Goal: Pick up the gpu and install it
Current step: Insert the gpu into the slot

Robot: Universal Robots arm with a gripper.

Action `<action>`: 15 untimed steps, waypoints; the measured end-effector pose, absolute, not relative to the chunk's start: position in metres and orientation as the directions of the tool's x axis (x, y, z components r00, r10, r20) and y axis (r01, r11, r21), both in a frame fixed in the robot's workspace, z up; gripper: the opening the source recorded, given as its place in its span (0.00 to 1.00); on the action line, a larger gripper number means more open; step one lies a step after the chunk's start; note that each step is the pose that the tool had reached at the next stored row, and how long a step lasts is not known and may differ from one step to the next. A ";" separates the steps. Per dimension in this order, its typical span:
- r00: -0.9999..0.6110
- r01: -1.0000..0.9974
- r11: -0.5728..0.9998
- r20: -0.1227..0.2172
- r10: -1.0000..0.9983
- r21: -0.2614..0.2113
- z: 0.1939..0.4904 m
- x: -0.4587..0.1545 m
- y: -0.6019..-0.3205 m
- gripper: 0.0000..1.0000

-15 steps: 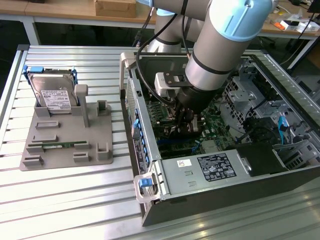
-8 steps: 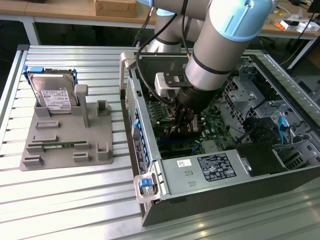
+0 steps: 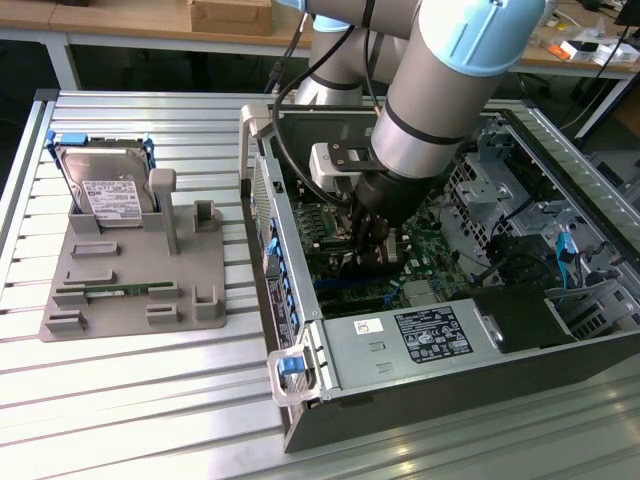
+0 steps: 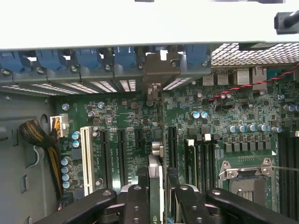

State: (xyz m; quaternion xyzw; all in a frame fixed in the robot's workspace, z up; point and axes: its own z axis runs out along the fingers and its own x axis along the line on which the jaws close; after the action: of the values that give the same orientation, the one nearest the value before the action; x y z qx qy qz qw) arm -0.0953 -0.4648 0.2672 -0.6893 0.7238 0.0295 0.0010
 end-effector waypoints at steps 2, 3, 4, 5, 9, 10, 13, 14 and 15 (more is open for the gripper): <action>-0.049 -0.998 0.048 -0.038 -0.998 0.041 0.267 -0.095 -0.465 0.27; -0.050 -0.998 0.048 -0.038 -0.998 0.041 0.267 -0.095 -0.464 0.27; -0.050 -0.998 0.048 -0.038 -0.998 0.041 0.267 -0.095 -0.463 0.27; -0.050 -0.998 0.048 -0.037 -0.998 0.041 0.267 -0.095 -0.463 0.27; -0.050 -0.998 0.048 -0.027 -0.998 0.041 0.267 -0.095 -0.463 0.27; -0.049 -0.998 0.048 -0.025 -0.998 0.040 0.267 -0.095 -0.463 0.27; -0.050 -0.998 0.049 -0.024 -0.998 0.040 0.267 -0.095 -0.463 0.27; -0.049 -0.998 0.048 -0.024 -0.998 0.041 0.267 -0.095 -0.463 0.27; -0.049 -0.998 0.048 -0.024 -0.998 0.041 0.267 -0.094 -0.463 0.27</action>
State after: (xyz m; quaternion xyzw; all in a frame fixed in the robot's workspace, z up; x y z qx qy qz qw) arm -0.0944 -0.4628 0.2672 -0.6894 0.7240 0.0230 -0.0053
